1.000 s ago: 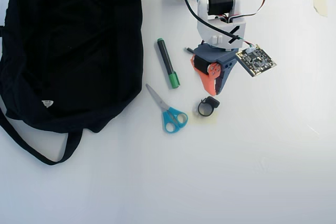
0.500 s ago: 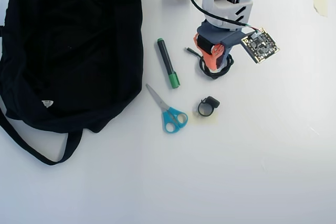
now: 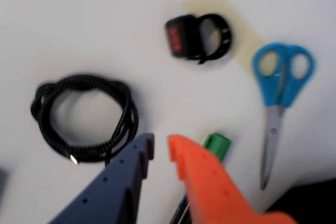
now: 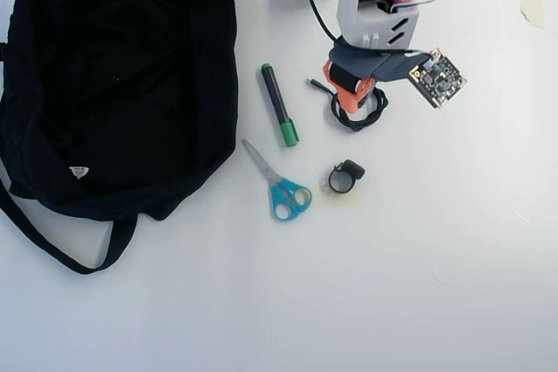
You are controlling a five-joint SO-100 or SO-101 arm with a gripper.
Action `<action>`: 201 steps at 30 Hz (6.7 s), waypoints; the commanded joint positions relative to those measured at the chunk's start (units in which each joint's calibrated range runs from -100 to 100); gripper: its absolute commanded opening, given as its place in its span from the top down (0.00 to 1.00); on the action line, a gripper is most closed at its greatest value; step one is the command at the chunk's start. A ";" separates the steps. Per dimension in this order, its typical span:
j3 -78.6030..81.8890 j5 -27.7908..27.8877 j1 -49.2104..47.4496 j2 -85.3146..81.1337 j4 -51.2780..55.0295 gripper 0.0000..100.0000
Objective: Put the bike light into the black bag
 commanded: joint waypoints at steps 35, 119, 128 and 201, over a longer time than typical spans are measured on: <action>-25.82 5.75 -2.04 24.28 3.28 0.74; -32.20 6.70 -0.39 44.11 2.77 0.82; -32.20 6.70 -0.39 44.11 2.77 0.90; -39.93 0.09 2.00 44.11 10.17 0.81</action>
